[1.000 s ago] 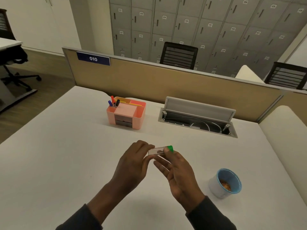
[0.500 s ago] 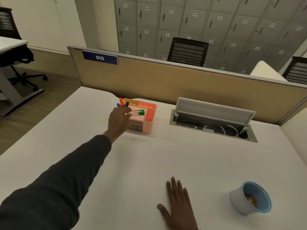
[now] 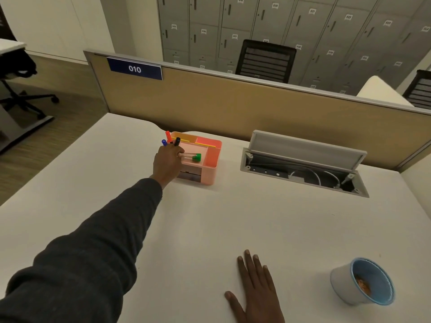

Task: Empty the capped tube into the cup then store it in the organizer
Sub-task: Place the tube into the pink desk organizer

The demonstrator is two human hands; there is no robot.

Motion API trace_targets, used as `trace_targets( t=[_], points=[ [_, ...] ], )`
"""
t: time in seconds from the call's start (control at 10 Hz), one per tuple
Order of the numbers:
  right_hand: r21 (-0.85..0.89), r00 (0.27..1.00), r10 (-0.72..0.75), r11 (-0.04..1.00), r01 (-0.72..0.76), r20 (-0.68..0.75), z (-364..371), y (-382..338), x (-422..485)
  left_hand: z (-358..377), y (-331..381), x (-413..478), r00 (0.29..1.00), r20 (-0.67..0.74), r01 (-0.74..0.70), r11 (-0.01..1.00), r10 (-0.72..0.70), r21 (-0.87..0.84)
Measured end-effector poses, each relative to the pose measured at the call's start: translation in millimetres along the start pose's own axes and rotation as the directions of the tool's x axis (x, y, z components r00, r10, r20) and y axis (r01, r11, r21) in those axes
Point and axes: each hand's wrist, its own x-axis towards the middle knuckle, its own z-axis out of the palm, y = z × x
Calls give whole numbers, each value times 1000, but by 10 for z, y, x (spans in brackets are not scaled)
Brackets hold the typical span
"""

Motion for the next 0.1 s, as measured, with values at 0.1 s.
trace_targets(
  t=[0.1],
  points=[
    [22, 1000, 4, 1000, -5, 4, -8, -10, 6, -33, 15, -29, 999, 21, -25, 1000, 24, 13]
  ],
)
